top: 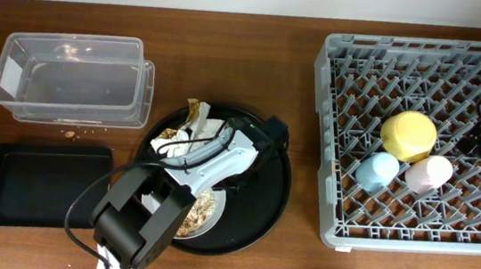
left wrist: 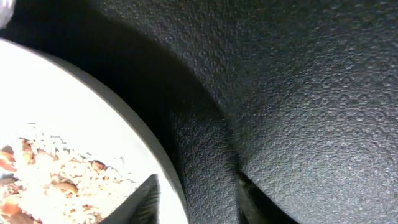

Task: Sort waste into correct bins and load items into the dishwasher rack
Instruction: 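Lift the white bowl with the left gripper off the black tray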

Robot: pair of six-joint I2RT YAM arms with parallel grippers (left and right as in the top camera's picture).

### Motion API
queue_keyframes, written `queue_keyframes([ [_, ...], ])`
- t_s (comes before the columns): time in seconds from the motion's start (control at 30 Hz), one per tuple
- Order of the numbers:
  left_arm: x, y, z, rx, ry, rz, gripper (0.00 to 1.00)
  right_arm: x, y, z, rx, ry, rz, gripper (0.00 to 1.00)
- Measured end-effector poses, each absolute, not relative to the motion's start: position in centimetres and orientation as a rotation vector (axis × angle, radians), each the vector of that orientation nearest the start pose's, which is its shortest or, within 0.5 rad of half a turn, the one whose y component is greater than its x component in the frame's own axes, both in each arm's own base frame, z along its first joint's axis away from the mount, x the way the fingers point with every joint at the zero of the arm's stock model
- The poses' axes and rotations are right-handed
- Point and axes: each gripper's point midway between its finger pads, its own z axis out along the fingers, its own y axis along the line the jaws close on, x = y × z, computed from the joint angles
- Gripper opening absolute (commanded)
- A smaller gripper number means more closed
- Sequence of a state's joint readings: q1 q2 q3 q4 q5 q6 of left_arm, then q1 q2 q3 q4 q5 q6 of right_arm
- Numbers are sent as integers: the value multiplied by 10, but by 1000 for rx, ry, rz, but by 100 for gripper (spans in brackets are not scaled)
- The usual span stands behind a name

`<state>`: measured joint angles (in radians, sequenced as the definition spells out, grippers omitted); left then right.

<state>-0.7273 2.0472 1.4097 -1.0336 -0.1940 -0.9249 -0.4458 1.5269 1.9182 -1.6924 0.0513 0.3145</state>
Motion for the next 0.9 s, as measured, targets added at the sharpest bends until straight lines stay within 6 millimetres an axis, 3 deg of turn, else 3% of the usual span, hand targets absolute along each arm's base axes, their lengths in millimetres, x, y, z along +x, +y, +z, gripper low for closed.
queue_keyframes([
  [0.2,282,-202,9,-315,3058,319,35,247,-128,289,1075,2665,-99,99],
  [0.27,281,-202,9,-318,3065,316,27,247,-128,289,1076,2665,-99,99],
  [0.43,278,-201,8,-319,3077,319,25,247,-128,289,1076,2665,-99,99],
  [0.57,275,-201,7,-324,3092,316,11,247,-128,289,1077,2665,-99,99],
  [0.77,273,-201,6,-327,3098,314,1,247,-128,289,1076,2665,-99,99],
  [0.9,269,-197,7,-331,3112,348,1,247,-128,289,1076,2665,-99,99],
])
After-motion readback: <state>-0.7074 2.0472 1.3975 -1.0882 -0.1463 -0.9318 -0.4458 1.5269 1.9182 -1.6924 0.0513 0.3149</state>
